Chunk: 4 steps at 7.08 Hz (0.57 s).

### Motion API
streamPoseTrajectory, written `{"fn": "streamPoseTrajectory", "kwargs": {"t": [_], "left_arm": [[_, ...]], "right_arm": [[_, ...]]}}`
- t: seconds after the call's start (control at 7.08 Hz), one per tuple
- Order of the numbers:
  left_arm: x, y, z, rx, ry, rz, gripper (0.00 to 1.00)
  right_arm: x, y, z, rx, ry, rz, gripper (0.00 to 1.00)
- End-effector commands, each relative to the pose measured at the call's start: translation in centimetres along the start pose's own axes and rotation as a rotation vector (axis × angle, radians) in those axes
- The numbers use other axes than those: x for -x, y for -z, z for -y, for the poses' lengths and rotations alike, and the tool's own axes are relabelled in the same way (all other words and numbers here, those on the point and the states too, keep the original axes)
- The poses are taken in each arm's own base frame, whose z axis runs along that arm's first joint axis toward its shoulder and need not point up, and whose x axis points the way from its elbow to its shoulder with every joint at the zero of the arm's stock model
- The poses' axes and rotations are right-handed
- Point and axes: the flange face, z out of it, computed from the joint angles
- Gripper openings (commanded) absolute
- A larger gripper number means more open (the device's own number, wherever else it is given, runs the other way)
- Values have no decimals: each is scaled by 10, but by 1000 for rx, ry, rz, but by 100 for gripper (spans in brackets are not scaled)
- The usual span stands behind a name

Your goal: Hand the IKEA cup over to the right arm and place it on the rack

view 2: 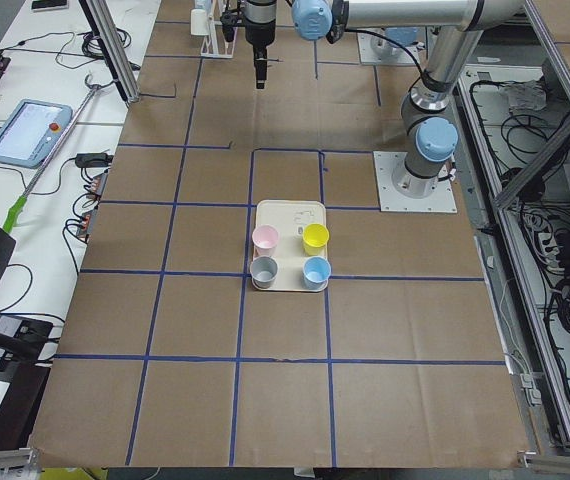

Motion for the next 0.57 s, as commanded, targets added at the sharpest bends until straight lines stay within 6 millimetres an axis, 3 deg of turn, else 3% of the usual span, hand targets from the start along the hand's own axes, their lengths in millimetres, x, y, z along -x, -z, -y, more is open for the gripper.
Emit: {"fn": "streamPoseTrajectory", "kwargs": {"t": [0.0, 0.28, 0.42], "left_arm": [[0, -5, 2, 8, -1, 1, 99], [0, -6, 3, 9, -1, 1, 99], [0, -6, 3, 9, 1, 1, 99]], "right_arm": [[19, -20, -12, 33, -111, -129, 100], [31, -36, 4, 6, -89, -120, 100], [32, -34, 6, -1, -92, -111, 100]]}}
